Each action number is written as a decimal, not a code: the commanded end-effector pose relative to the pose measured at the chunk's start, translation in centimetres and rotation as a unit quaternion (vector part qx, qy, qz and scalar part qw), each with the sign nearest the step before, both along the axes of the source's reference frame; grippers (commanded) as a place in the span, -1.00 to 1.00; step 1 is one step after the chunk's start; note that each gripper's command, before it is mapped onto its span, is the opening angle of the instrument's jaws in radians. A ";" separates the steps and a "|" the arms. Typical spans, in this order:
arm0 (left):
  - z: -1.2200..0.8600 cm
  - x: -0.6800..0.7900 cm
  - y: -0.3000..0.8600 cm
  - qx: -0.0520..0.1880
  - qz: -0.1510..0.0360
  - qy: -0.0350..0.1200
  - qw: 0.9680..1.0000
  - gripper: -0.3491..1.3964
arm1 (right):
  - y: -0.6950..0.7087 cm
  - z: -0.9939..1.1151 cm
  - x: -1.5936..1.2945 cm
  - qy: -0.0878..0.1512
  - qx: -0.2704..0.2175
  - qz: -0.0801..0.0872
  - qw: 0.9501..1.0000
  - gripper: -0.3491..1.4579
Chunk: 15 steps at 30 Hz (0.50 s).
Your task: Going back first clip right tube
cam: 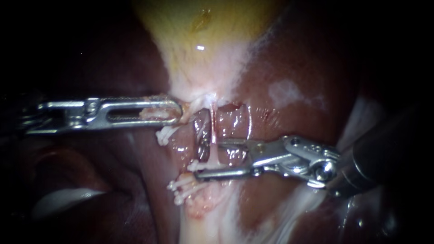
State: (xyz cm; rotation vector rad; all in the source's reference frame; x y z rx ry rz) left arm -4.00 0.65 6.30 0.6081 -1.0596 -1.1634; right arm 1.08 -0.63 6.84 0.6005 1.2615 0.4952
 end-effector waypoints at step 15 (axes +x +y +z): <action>0.00 0.01 0.00 0.000 0.000 0.000 1.000 -1.00 | 0.43 -0.58 -0.75 0.017 -0.090 -0.029 0.995 -0.06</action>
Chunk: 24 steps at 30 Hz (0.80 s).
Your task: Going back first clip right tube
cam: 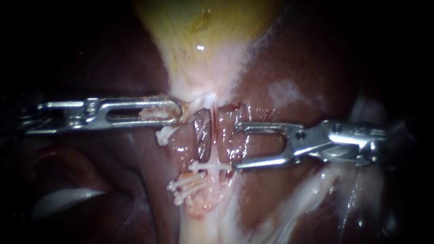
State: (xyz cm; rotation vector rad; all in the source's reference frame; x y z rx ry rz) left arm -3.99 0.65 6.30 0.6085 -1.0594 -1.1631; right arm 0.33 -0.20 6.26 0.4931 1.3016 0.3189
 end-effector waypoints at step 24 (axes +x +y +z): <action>0.65 -0.18 0.07 0.000 -0.002 0.011 1.000 -1.00 | 0.02 -0.18 -0.16 0.003 -0.010 -0.005 1.000 -0.06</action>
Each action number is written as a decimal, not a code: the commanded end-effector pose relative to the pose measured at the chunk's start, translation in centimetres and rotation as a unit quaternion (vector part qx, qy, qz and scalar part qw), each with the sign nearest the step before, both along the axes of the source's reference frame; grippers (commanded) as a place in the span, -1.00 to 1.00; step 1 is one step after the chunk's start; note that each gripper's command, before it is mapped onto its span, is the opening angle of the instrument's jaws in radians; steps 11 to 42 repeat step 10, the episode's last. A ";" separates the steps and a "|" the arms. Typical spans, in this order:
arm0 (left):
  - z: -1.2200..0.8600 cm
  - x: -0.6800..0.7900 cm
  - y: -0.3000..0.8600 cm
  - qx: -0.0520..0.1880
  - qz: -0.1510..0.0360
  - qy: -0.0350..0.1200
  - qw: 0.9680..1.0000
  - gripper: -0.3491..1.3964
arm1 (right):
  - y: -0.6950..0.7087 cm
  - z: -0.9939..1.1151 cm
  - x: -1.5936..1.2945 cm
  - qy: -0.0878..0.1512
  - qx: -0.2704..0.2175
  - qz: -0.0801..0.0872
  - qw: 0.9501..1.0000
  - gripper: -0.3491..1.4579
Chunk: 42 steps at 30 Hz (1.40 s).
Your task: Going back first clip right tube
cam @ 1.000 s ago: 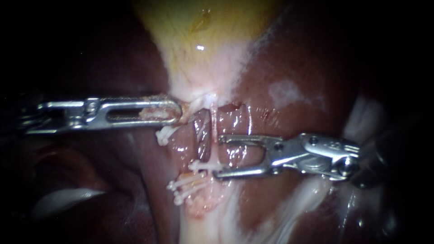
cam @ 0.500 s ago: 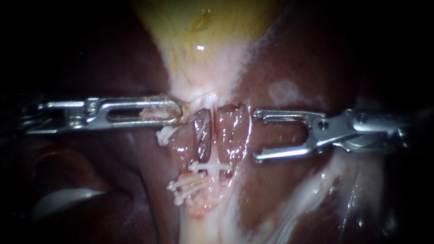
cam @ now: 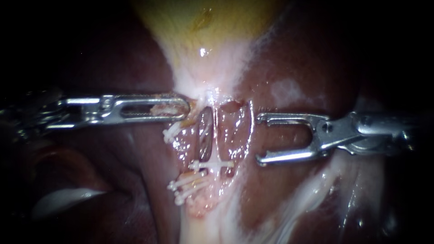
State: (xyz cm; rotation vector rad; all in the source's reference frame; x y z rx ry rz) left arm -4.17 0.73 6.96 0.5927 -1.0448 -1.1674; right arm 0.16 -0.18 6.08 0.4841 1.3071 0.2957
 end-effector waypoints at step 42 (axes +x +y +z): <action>0.05 -0.14 -0.04 0.001 -0.001 0.005 1.000 -1.00 | -0.02 -0.02 0.01 0.000 0.000 0.000 1.000 -0.06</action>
